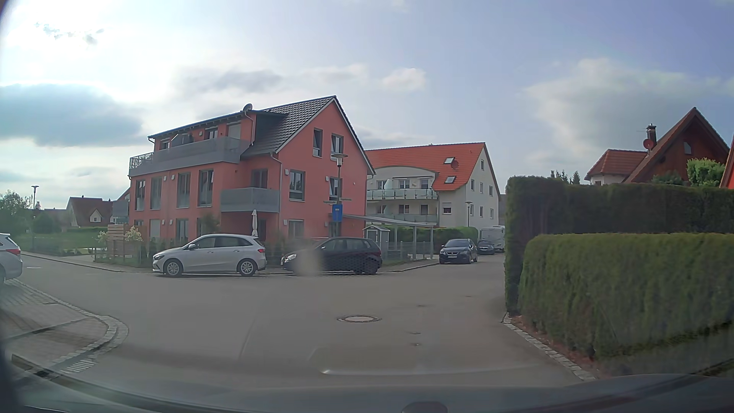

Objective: Follow the waypoints while adhering to traffic rules and regulations

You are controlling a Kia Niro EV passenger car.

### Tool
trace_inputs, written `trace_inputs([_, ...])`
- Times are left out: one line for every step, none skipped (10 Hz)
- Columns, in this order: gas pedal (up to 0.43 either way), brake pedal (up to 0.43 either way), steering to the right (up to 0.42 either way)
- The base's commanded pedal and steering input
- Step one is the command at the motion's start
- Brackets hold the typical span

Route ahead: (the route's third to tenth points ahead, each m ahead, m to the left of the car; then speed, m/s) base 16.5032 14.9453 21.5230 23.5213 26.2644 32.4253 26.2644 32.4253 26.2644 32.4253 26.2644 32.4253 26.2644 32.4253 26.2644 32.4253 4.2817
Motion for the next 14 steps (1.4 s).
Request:
trace_inputs([0.098, 0.000, -0.147])
trace_inputs([0.098, 0.000, -0.170])
trace_inputs([0.098, 0.000, -0.196])
trace_inputs([0.110, 0.000, -0.216])
trace_inputs([0.138, 0.000, -0.237])
trace_inputs([0.138, 0.000, -0.260])
trace_inputs([0.138, 0.000, -0.275])
trace_inputs([0.138, 0.000, -0.288])
trace_inputs([0.138, 0.000, -0.299])
trace_inputs([0.138, 0.000, -0.305])
trace_inputs([0.138, 0.000, -0.310])
trace_inputs([0.138, 0.000, -0.321])
trace_inputs([0.138, 0.000, -0.335])
trace_inputs([0.138, 0.000, -0.348])
